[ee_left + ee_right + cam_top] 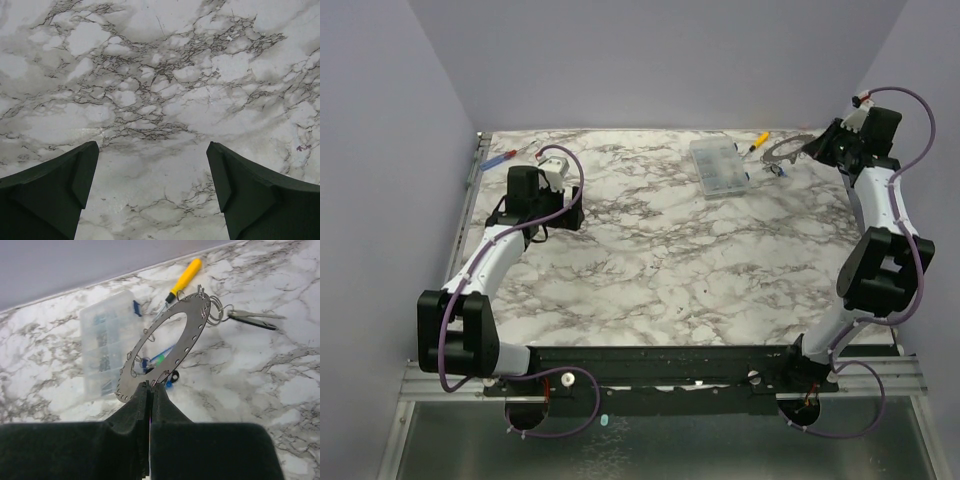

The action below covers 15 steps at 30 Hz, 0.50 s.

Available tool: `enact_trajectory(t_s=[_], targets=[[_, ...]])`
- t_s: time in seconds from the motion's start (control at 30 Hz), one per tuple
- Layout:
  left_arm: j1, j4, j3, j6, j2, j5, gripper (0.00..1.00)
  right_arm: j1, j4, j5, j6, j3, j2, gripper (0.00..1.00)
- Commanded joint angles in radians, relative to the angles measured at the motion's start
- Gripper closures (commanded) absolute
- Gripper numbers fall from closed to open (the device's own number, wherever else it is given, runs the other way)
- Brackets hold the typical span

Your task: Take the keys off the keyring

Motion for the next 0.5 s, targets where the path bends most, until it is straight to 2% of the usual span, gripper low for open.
enact_trajectory(t_s=[0.0,0.27,0.47], targets=[[0.008,0.015,-0.017,0.018,-0.047,0.068,0.01,-0.007,0.042,-0.12,0.071,-0.065,-0.134,0.99],[0.008,0.016,-0.001,0.079,-0.122,0.257,0.01,-0.007,0.163,-0.27,0.329,-0.237,-0.338,0.99],[-0.021,0.016,0.094,0.089,-0.114,0.436,0.01,0.007,0.286,-0.315,0.517,-0.398,-0.457,0.99]])
